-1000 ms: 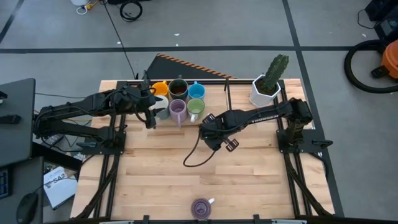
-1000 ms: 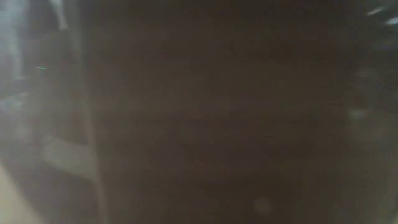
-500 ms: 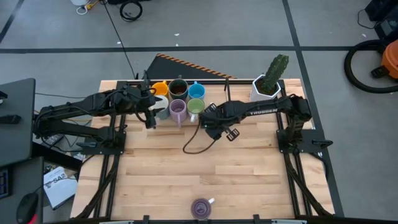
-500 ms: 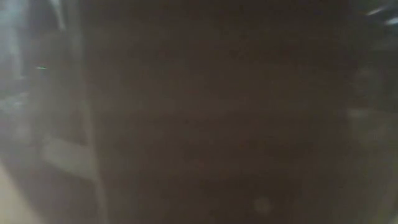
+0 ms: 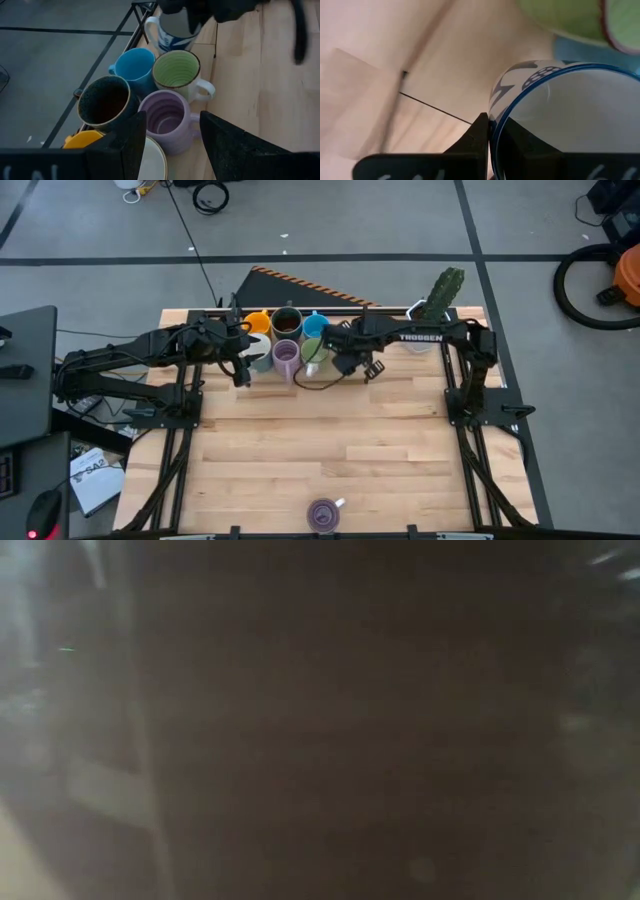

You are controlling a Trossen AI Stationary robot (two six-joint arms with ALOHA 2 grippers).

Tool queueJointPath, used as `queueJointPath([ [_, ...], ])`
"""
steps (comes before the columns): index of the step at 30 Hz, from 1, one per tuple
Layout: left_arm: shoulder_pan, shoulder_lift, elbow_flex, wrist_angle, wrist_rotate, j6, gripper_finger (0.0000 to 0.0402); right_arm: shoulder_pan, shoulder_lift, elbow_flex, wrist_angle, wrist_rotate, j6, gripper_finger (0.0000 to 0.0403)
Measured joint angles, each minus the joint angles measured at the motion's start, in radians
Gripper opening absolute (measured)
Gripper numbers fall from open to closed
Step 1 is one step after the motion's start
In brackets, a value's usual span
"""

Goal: Place coffee mugs
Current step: Put the blue patterned mug on the shelf

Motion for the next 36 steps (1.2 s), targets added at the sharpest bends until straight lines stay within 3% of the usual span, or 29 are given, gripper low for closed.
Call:
queueJointPath([
  [10, 0.000, 0.000, 0.000, 0.004, -0.008, -0.001, 0.0192, -0.107, 0.000, 0.000, 0.059, -0.055, -0.141, 0.0033],
  [17, 0.000, 0.000, 0.000, 0.054, -0.110, 0.028, 0.0192, -0.172, 0.000, 0.002, 0.077, -0.142, -0.202, 0.0035],
  [25, 0.000, 0.000, 0.000, 0.054, -0.114, 0.024, 0.0192, -0.197, -0.001, 0.002, 0.075, -0.181, -0.227, 0.0035],
  [29, 0.000, 0.000, 0.000, 0.055, -0.114, 0.024, 0.0192, -0.183, -0.001, 0.002, 0.079, -0.169, -0.231, 0.0036],
  [33, 0.000, 0.000, 0.000, 0.056, -0.114, 0.024, 0.0192, -0.154, 0.000, 0.000, 0.080, -0.067, -0.231, 0.0033],
  [36, 0.000, 0.000, 0.000, 0.056, -0.114, 0.024, 0.0192, -0.143, 0.000, 0.000, 0.081, -0.059, -0.226, 0.0031],
])
